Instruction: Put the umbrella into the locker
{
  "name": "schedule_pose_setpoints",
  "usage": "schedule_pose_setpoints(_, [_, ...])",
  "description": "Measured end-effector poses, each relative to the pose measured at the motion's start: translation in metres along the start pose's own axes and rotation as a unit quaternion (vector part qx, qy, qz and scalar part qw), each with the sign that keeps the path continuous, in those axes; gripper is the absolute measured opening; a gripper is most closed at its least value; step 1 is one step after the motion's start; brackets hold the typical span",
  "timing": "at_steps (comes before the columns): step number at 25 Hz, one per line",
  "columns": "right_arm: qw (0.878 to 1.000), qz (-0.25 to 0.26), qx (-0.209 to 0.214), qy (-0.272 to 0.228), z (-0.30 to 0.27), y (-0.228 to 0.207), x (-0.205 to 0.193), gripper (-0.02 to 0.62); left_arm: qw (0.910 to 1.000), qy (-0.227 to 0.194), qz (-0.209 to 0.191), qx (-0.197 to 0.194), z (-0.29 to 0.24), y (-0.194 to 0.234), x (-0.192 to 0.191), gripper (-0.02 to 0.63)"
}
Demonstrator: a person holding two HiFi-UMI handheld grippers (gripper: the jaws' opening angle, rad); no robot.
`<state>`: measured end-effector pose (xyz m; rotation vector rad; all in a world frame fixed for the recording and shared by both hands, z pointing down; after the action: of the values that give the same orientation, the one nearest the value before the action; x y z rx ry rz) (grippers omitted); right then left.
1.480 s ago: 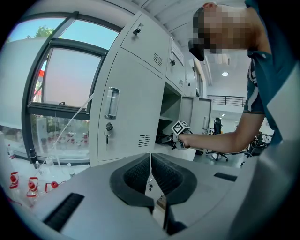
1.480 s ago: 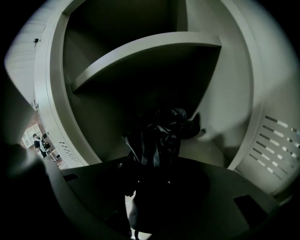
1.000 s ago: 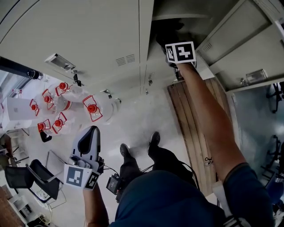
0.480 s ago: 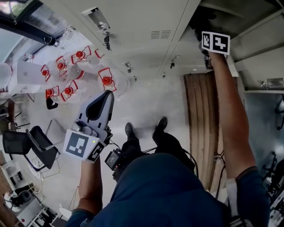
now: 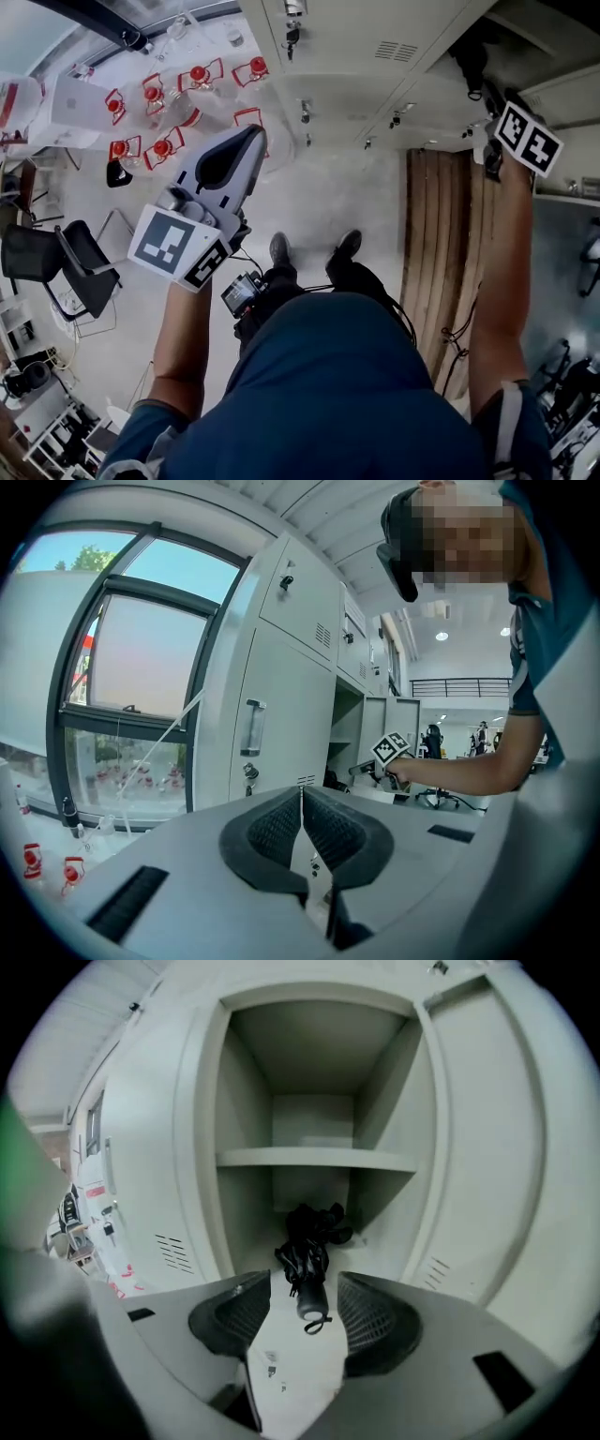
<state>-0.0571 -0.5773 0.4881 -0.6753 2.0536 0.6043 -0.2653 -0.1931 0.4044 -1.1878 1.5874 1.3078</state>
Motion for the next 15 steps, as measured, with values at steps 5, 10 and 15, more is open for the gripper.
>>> schedule_pose_setpoints(5, [1.0, -0.005, -0.008, -0.026, 0.057, 0.014, 0.0, 0.224, 0.9999, -0.012, -0.005, -0.01, 0.013, 0.006, 0.009, 0.025])
schedule_pose_setpoints(10, [0.997, -0.003, 0.015, -0.07, 0.119, 0.047, 0.016, 0.113, 0.9996, -0.021, -0.008, -0.016, 0.028, 0.015, 0.019, 0.025])
schedule_pose_setpoints(15, [0.991, -0.001, 0.065, -0.118, 0.183, 0.092, 0.042, 0.075, 0.9992, -0.031, -0.011, -0.02, 0.047, 0.022, 0.031, 0.025])
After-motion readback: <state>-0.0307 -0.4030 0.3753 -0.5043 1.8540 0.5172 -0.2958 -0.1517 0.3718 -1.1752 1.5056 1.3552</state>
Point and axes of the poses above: the fingertips, and each gripper's own axes: z backward along the fingers, y to its left, x out of its top, the point moved 1 cm from there along z, backward along the fingers, and after that the axes turned 10 degrees about z, right-handed, at the moved point
